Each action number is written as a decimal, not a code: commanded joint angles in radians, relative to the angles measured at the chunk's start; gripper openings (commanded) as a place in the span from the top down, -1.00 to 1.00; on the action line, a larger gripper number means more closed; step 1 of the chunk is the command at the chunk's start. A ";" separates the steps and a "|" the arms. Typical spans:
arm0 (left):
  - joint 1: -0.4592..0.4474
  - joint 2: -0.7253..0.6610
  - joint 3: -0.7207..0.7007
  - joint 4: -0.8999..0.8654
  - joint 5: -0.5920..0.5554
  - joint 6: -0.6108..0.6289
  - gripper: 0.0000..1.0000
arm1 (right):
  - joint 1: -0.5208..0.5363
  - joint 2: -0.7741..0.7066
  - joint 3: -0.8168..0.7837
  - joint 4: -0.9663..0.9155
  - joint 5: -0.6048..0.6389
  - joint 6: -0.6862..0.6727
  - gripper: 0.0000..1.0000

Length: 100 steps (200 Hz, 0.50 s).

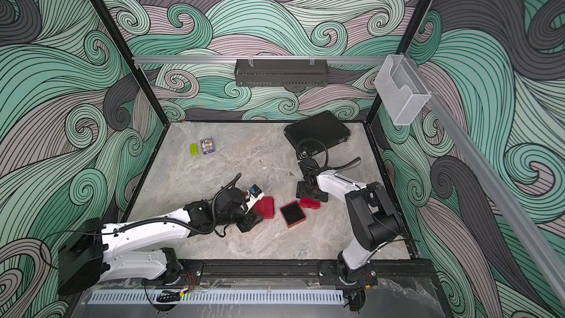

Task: Take the necklace out of the lift-off lid jewelry box
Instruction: Pick up the lid from the center of the board.

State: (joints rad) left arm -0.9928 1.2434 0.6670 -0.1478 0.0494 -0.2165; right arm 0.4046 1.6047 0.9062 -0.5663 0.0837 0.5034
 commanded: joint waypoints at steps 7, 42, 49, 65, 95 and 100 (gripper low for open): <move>-0.022 0.031 -0.007 0.086 0.052 0.000 0.10 | -0.003 -0.112 -0.003 -0.070 -0.035 -0.021 -0.54; -0.084 0.114 0.009 0.151 0.046 -0.042 0.52 | 0.026 -0.209 -0.014 -0.140 -0.068 -0.031 -0.53; -0.103 0.136 0.018 0.161 0.028 -0.060 0.58 | 0.035 -0.222 -0.022 -0.152 -0.064 -0.030 -0.54; -0.157 0.203 0.054 0.159 -0.026 -0.085 0.70 | 0.052 -0.253 -0.039 -0.172 -0.055 -0.025 -0.54; -0.233 0.313 0.147 0.102 -0.143 -0.116 0.90 | 0.069 -0.312 -0.088 -0.180 -0.047 -0.002 -0.54; -0.238 0.327 0.162 0.091 -0.161 -0.125 0.94 | 0.072 -0.322 -0.095 -0.181 -0.046 0.002 -0.54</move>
State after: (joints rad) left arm -1.1919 1.5177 0.7406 -0.0322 0.0029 -0.2928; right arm 0.4660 1.3266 0.8433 -0.7010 0.0288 0.4850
